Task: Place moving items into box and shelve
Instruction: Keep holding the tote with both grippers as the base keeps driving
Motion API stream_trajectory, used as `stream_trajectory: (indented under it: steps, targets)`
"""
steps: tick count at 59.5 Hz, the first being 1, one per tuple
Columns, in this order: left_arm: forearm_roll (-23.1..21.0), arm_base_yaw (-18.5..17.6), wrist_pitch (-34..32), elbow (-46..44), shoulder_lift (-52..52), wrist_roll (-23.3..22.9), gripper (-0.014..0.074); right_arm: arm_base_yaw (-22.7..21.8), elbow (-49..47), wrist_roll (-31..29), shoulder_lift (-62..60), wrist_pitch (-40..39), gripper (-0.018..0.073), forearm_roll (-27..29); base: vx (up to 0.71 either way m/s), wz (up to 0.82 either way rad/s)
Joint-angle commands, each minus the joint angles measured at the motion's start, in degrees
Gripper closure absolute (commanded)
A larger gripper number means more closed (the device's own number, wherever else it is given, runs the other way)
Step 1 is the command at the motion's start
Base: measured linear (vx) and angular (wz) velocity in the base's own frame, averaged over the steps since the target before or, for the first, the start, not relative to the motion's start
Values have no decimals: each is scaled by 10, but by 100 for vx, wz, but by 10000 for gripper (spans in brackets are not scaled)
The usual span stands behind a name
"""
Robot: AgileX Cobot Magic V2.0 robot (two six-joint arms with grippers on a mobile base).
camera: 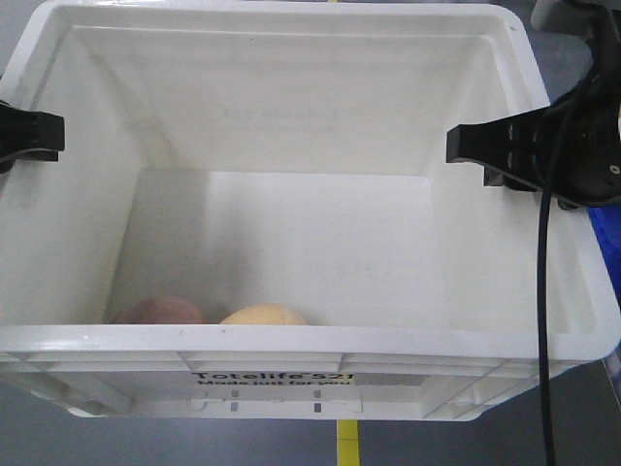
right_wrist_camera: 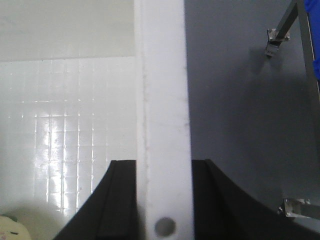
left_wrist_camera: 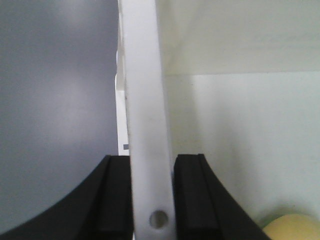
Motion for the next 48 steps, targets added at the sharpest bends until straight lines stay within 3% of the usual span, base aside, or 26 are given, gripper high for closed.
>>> stream_trajectory:
  steps: [1, 48]
  targets:
    - [62, 4, -46, -20, -14, -3, 530, -7, -21, 2, -24, -22, 432, -77, 42, 0]
    - [62, 4, -46, -20, -14, -3, 530, -7, -21, 2, -24, -22, 432, -77, 42, -2]
